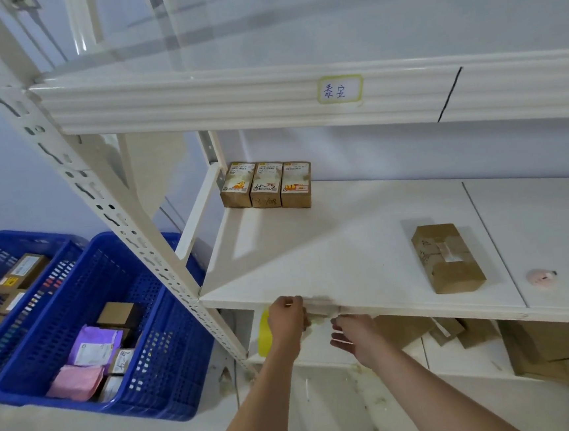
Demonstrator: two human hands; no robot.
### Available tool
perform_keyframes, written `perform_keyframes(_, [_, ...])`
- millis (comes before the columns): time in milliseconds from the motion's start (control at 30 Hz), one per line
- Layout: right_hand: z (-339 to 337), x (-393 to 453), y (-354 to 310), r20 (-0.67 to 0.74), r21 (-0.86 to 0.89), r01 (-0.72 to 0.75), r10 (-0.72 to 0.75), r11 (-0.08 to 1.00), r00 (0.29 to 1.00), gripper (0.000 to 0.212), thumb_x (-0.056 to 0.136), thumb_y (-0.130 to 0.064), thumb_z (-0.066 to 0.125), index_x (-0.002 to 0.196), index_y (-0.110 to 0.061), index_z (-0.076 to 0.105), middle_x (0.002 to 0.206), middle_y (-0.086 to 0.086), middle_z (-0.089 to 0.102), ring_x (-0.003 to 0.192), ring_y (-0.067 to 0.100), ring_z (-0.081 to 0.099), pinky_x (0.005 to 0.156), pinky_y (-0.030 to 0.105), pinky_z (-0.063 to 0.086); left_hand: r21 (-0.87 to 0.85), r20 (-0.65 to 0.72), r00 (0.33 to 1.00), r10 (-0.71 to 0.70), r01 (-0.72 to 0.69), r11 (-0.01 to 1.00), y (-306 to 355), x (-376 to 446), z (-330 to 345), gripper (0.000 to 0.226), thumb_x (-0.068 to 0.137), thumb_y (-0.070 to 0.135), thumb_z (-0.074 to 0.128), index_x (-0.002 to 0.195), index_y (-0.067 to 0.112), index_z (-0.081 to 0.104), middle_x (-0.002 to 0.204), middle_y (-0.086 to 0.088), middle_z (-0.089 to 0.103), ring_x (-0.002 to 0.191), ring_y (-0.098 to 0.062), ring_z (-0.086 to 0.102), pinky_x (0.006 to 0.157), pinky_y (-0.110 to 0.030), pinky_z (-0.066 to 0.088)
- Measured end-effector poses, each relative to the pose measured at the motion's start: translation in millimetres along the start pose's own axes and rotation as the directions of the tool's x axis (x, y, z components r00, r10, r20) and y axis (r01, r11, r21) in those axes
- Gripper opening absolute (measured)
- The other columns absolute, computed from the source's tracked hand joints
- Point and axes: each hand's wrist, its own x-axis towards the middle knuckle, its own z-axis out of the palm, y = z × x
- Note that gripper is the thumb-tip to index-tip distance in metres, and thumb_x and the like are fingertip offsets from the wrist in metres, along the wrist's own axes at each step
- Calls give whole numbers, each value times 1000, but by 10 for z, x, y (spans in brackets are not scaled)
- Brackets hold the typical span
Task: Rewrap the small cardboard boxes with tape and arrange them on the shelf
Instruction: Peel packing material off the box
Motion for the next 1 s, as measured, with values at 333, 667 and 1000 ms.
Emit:
perform_keyframes(333, [82, -38, -75, 158, 267, -97, 56, 959, 986, 26, 94, 16, 49, 117, 6, 57, 91, 18, 62, 80, 30, 64, 87, 40, 56, -126, 229, 946, -230, 263, 956, -330, 178, 61, 22, 89, -8, 56, 108, -1, 64, 104, -17, 66, 91, -25, 65, 66, -27, 58])
perform_keyframes(667, [123, 56, -52, 118, 322, -105, 70, 941, 991, 28, 90, 21, 44, 106, 7, 62, 73, 18, 68, 71, 30, 69, 70, 36, 57, -370, 362, 881, -305, 437, 820, -314, 292, 109, 16, 96, -2, 55, 103, 8, 65, 100, -10, 66, 91, -19, 63, 74, -15, 54])
perform_keyframes(1000, [90, 195, 54, 196, 408, -142, 65, 902, 978, 36, 92, 18, 44, 109, -5, 65, 92, 11, 67, 90, 27, 66, 72, 35, 55, -207, 317, 841, -439, 513, 833, -308, 296, 191, 19, 99, -7, 46, 110, 3, 57, 111, -13, 59, 88, -21, 63, 63, -33, 58])
